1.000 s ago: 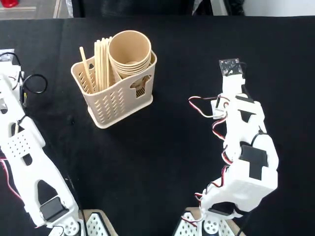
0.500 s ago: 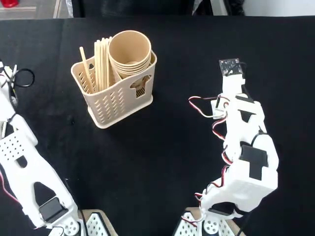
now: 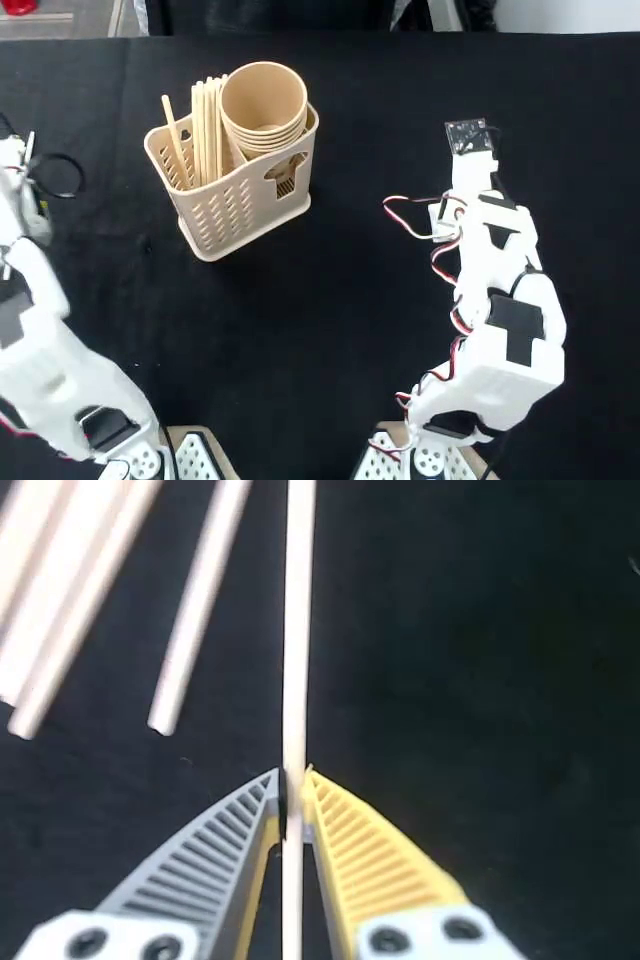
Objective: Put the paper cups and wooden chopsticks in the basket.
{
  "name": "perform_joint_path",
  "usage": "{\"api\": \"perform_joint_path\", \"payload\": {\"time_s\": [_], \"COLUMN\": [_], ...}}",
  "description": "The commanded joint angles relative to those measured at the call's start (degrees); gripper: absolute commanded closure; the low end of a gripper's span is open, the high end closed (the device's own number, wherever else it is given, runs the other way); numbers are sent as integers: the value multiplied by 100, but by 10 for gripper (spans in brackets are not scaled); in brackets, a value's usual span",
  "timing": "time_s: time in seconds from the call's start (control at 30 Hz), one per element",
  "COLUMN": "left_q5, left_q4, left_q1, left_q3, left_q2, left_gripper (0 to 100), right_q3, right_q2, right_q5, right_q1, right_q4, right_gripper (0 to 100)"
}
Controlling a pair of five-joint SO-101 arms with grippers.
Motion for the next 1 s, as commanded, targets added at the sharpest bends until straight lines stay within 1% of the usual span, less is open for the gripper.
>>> {"api": "perform_joint_path", "payload": {"time_s": [0.0, 0.1, 0.2, 0.3, 0.4, 0.47, 0.57, 0.6, 0.63, 0.73, 0.87, 0.97], "left_q5": [44, 70, 185, 923, 1670, 2127, 3059, 3288, 3367, 3200, 2884, 2171], "left_q4": [-1468, -2541, -3596, -5046, -6409, -7112, -7938, -8114, -8193, -8114, -7490, -6655], "left_q1": [224, 303, 497, 769, 1015, 1253, 1569, 1745, 1947, 2527, 3240, 3829], "left_q3": [2316, 3538, 4418, 5235, 5798, 6044, 6193, 6193, 6149, 5930, 5886, 5895], "left_q2": [-2180, -3719, -5073, -6233, -7262, -7912, -8624, -8738, -8818, -8985, -8993, -8993], "left_gripper": [971, 971, 971, 971, 971, 971, 971, 971, 971, 971, 971, 971], "right_q3": [-4, -4, -4, -4, -4, -4, -4, -4, -4, -4, -4, -4], "right_q2": [-338, -338, -338, -338, -338, -338, -338, -338, -338, -338, -338, -338], "right_q5": [62, 62, 62, 62, 62, 62, 62, 62, 62, 62, 62, 62], "right_q1": [18, 18, 18, 18, 18, 18, 18, 18, 18, 18, 18, 18], "right_q4": [-26, -26, -26, -26, -26, -26, -26, -26, -26, -26, -26, -26], "right_gripper": [985, 985, 985, 985, 985, 985, 985, 985, 985, 985, 985, 985]}}
